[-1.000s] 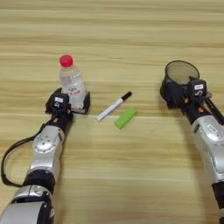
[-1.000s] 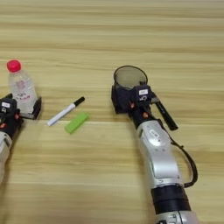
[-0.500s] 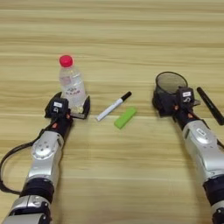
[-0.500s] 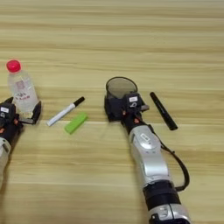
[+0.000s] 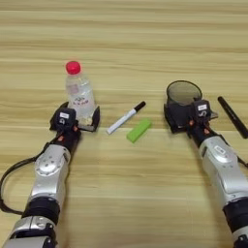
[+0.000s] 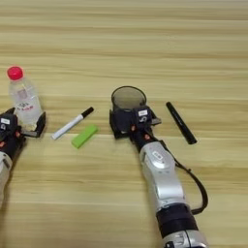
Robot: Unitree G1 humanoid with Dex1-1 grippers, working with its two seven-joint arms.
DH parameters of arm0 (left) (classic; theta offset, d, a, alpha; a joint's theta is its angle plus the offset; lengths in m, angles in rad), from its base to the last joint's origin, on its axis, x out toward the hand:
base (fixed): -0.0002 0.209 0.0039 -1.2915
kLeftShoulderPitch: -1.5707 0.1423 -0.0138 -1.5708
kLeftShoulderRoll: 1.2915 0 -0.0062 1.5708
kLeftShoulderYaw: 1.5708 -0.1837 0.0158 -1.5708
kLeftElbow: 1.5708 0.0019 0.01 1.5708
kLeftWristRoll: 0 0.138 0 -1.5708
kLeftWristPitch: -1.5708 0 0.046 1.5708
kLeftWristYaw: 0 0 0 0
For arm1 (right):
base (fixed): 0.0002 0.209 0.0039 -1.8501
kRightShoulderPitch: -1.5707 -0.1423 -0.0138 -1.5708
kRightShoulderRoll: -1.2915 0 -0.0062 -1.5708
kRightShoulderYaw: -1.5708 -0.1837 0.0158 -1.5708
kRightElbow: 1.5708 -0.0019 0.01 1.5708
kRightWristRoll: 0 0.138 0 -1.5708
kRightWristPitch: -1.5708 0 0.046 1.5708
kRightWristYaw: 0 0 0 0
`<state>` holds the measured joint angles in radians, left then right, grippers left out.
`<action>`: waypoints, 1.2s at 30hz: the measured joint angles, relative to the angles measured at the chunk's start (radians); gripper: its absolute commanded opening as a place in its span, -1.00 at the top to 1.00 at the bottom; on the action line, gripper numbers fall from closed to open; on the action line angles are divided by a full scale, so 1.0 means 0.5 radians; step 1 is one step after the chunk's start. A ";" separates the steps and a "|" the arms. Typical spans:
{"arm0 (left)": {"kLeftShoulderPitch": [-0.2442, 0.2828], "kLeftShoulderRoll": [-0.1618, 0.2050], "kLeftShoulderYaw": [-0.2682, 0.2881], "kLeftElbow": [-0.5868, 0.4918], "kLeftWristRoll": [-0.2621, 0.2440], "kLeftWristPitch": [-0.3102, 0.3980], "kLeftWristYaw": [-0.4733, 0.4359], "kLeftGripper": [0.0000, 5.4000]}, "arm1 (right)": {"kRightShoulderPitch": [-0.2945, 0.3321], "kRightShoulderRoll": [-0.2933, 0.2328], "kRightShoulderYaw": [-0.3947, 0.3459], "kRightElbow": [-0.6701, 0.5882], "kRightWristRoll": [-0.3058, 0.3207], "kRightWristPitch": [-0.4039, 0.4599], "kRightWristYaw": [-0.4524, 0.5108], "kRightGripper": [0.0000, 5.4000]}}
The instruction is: Move the objects on the table
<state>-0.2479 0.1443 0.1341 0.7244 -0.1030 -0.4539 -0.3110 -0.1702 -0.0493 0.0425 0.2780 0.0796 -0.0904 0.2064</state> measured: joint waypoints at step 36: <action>0.197 -0.075 0.039 -0.238 -0.046 0.033 0.103 -1.00 | 0.688 -0.340 -0.355 -0.871 0.014 0.275 0.014 -0.99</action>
<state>-0.1495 0.1069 0.1537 0.6056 -0.1259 -0.4373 -0.2596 0.1738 -0.2193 -0.1352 -0.1576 0.0865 0.0470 0.2135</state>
